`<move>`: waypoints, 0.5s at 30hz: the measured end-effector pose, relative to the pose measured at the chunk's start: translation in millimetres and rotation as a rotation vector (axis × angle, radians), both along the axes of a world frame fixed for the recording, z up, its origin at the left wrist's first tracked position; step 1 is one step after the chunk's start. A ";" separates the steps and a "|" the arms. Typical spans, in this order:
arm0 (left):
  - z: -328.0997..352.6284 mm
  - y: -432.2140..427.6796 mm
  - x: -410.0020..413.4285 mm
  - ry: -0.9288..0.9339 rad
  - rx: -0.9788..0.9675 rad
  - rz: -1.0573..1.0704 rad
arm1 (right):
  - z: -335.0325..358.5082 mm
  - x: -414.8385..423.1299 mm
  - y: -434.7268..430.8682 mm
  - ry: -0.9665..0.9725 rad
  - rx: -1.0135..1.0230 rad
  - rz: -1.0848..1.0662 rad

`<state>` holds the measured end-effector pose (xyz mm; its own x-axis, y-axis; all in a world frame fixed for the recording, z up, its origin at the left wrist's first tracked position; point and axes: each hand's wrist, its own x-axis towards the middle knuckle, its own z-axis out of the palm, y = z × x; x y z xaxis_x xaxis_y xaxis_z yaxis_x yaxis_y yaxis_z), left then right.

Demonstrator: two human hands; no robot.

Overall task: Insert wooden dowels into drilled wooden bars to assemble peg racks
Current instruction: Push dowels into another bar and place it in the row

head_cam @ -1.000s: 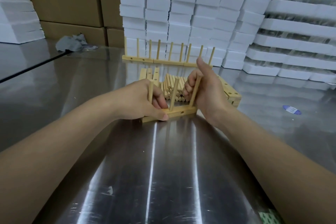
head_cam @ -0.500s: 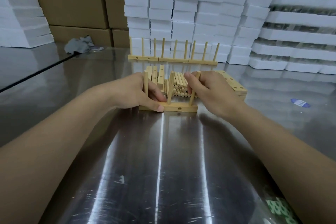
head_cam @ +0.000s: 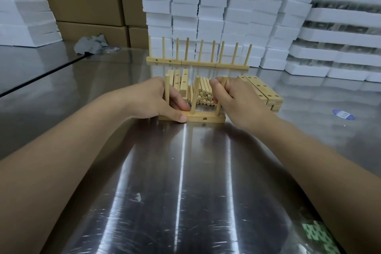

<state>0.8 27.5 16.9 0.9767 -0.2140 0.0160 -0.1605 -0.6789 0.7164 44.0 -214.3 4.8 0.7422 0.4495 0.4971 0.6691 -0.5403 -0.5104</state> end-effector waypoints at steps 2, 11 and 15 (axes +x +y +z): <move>1.0 0.1 -0.1 0.003 0.012 0.001 | -0.2 0.6 -0.1 0.010 0.014 0.006; 14.5 14.4 -7.8 0.068 0.083 -0.028 | 1.9 -1.9 -1.8 0.043 0.193 0.047; 23.0 29.2 -14.3 0.145 0.117 -0.047 | -5.2 9.1 -1.6 -0.204 0.076 -0.093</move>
<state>-13.5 56.7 39.9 0.9558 -0.2516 -0.1523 -0.0946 -0.7534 0.6508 53.1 -215.9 -0.4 0.6596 0.3392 0.6708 0.7114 -0.5697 -0.4115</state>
